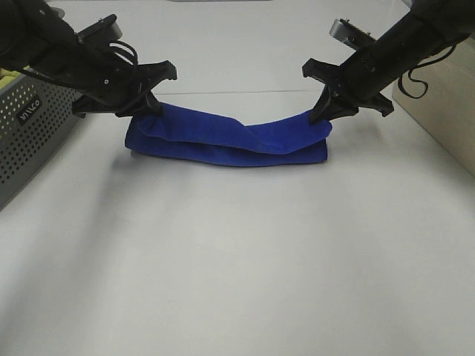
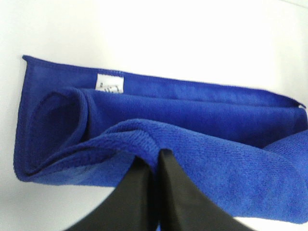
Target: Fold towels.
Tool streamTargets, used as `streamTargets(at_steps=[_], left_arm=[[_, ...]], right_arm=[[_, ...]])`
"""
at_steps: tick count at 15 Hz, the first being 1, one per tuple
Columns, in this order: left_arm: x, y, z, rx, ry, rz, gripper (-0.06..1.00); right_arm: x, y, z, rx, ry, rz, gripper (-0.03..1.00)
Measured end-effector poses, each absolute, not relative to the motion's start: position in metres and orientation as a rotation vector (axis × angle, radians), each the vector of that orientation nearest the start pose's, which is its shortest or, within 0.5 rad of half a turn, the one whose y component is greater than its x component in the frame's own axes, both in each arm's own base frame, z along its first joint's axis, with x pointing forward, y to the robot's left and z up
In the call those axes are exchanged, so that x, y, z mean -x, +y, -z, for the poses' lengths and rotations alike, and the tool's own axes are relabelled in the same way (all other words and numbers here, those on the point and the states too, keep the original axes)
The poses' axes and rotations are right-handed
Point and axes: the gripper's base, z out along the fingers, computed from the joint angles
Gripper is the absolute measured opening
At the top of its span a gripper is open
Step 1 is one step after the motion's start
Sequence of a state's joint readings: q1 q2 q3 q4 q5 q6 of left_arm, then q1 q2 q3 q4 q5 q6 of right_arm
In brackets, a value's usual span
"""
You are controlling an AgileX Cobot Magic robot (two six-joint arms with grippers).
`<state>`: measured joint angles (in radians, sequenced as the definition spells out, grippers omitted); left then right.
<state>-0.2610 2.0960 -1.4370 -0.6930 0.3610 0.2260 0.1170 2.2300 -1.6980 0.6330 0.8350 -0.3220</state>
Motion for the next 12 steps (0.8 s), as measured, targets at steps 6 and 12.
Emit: streamTargets(at_steps=[6, 12], left_arm=[[-0.464, -0.122, -0.123, 0.227, 2.469, 0.538, 0.03], [-0.471, -0.126, -0.126, 0.235, 2.458, 0.574, 0.32]], right_arm=[[-0.482, 0.091, -0.127, 0.040, 2.753, -0.611, 0.00], [-0.479, 0.093, -0.122, -0.030, 2.804, -0.655, 0.33]])
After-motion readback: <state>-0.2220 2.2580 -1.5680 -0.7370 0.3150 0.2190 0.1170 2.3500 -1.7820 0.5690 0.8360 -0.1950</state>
